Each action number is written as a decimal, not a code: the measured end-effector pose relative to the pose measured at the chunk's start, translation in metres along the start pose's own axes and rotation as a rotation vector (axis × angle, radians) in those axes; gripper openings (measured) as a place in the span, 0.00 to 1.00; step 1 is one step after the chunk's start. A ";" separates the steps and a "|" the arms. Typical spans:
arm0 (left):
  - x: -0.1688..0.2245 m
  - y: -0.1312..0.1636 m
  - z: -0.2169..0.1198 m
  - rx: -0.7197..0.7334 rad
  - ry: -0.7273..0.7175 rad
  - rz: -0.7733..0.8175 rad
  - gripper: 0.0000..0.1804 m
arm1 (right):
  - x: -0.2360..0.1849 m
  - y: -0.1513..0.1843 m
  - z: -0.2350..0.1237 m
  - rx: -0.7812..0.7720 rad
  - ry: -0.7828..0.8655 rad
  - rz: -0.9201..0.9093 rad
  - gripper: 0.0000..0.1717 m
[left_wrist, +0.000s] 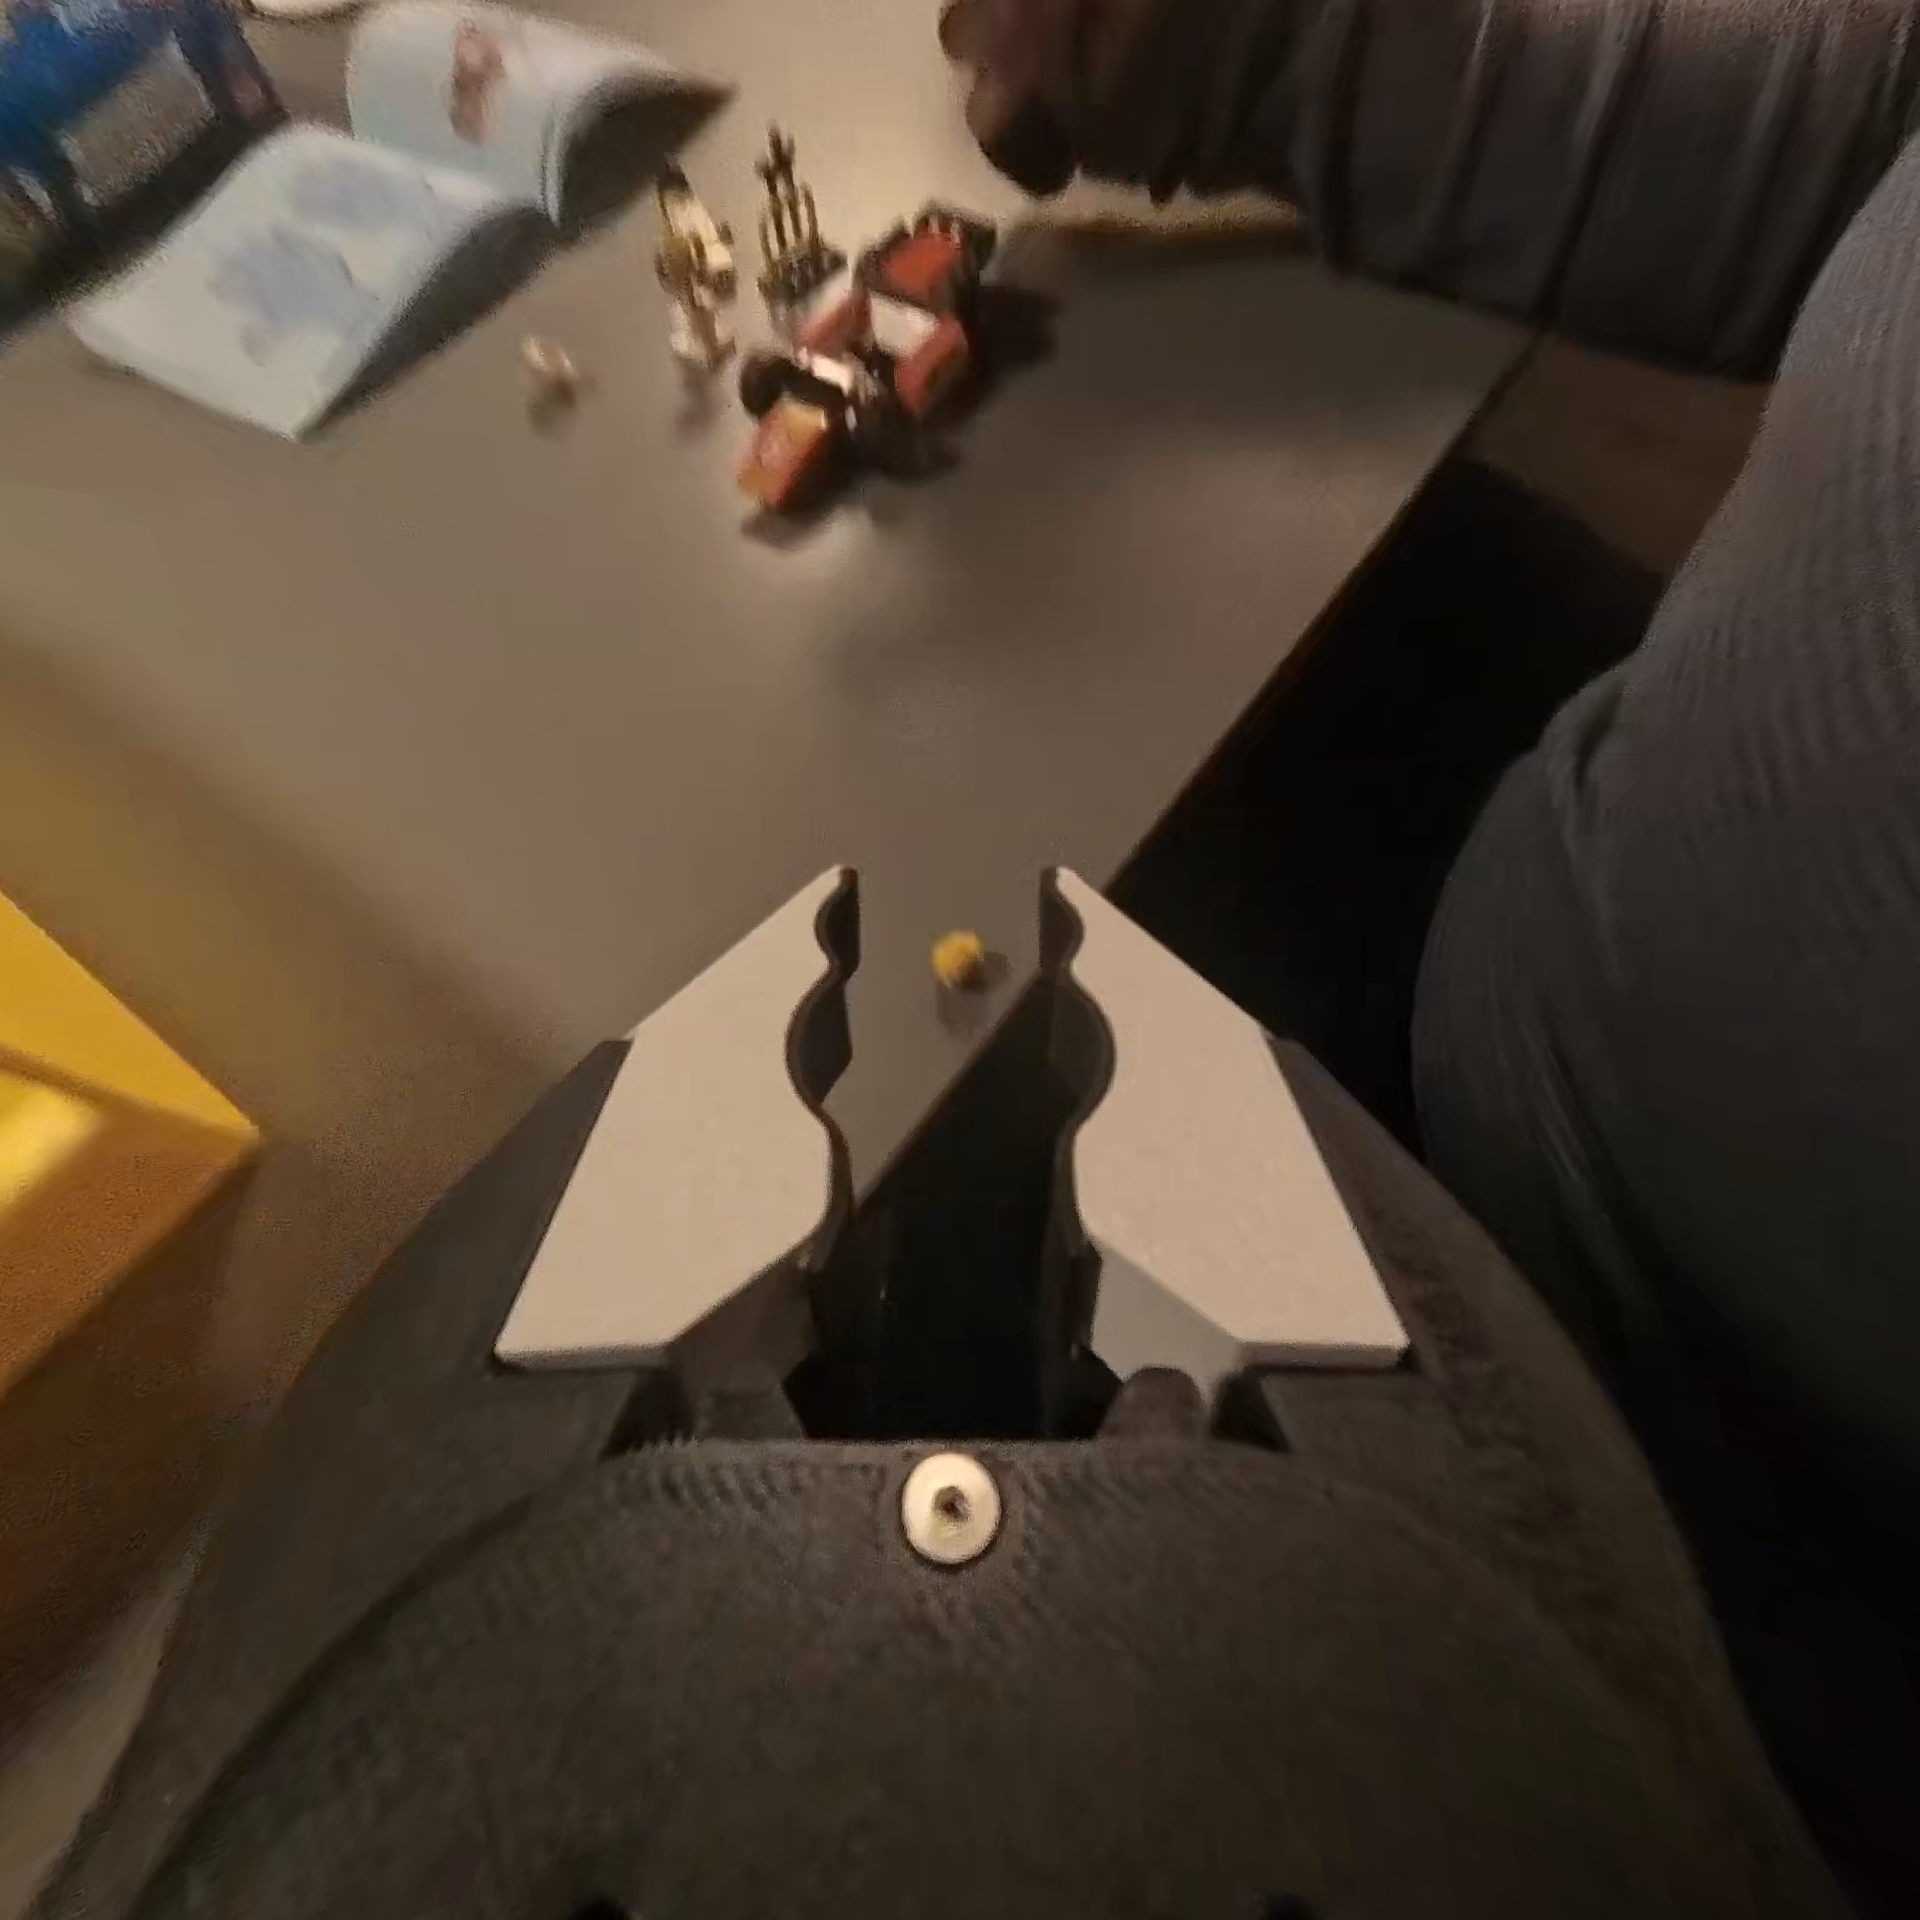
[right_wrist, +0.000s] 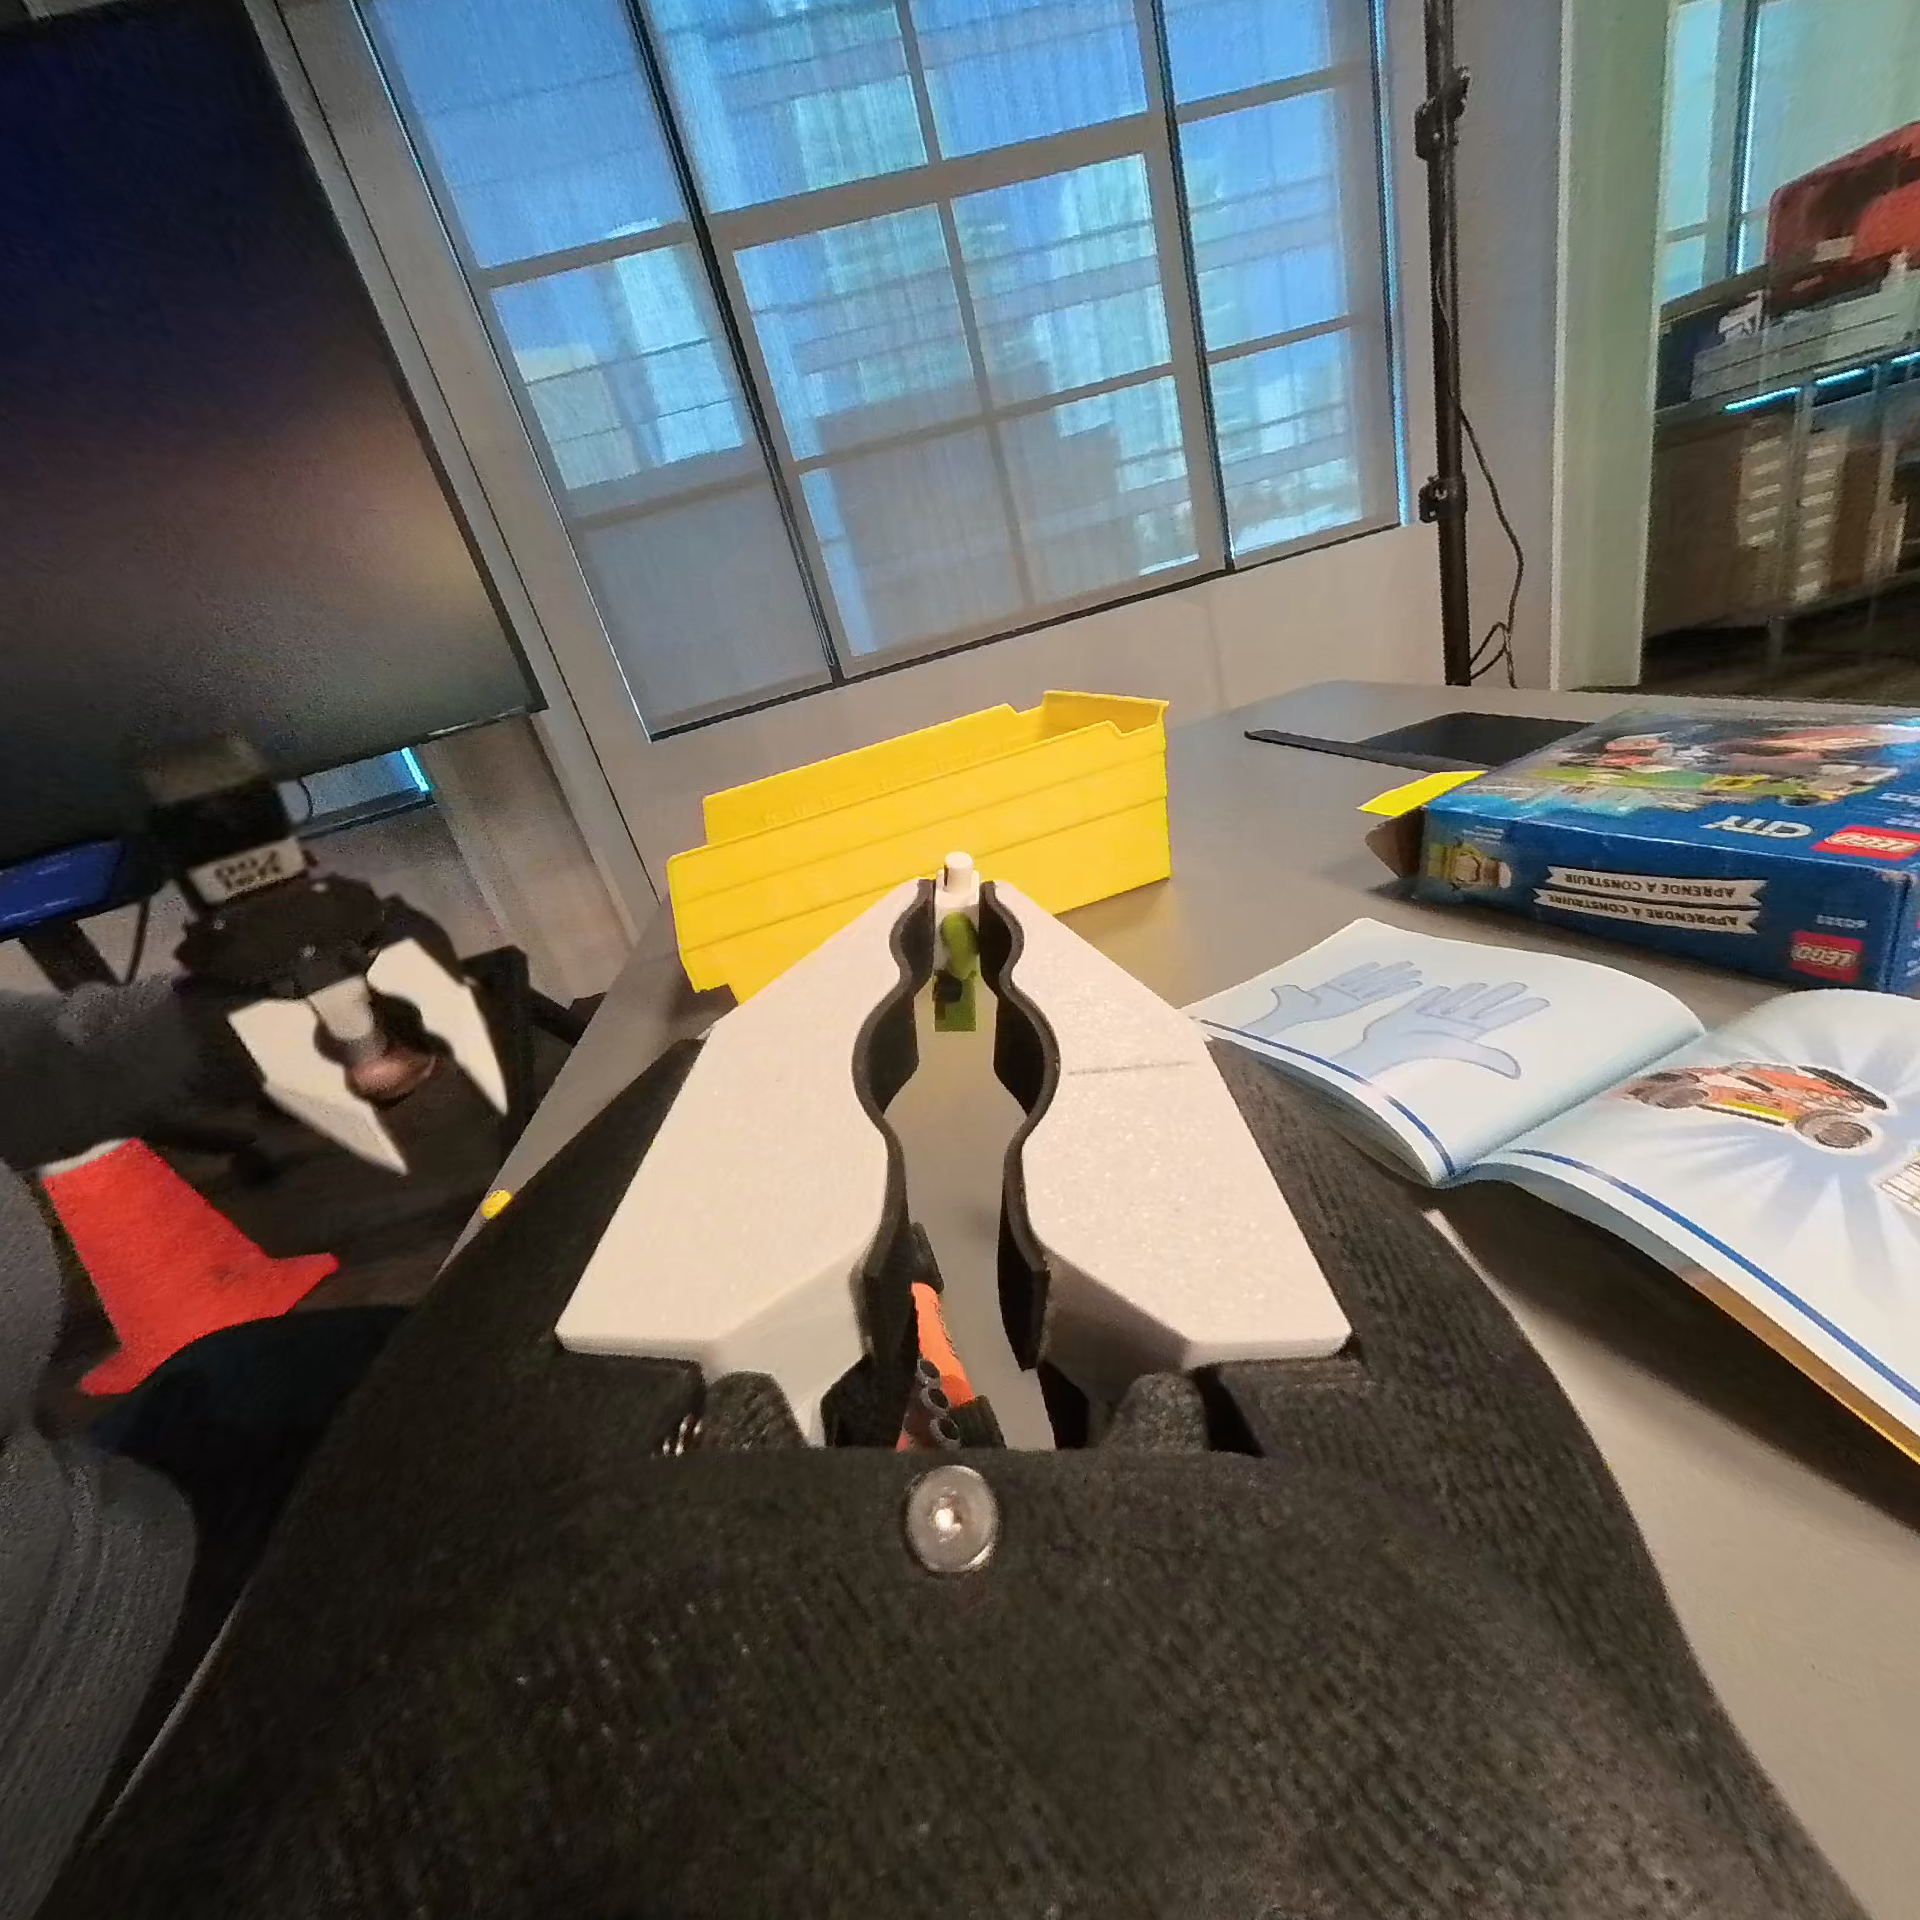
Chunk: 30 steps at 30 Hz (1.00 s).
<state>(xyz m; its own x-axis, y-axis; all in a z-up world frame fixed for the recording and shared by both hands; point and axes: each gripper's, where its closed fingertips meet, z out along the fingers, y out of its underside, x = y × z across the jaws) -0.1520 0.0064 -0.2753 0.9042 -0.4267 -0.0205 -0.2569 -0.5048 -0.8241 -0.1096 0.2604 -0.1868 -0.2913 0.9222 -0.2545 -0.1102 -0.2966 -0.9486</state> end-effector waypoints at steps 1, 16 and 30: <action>0.003 0.012 0.001 -0.016 -0.015 -0.004 0.18 | -0.001 0.000 0.000 0.001 -0.002 -0.001 0.04; -0.021 0.022 0.031 -0.004 -0.135 -0.024 0.00 | -0.002 -0.012 -0.007 0.040 0.006 -0.027 0.04; -0.049 0.010 0.046 -0.002 -0.206 -0.142 0.08 | -0.002 -0.015 -0.009 0.046 -0.002 -0.022 0.04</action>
<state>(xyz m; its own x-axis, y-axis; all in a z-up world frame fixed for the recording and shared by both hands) -0.1827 0.0569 -0.3090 0.9817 -0.1893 -0.0200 -0.1230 -0.5504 -0.8258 -0.0990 0.2649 -0.1736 -0.2902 0.9282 -0.2330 -0.1603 -0.2871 -0.9444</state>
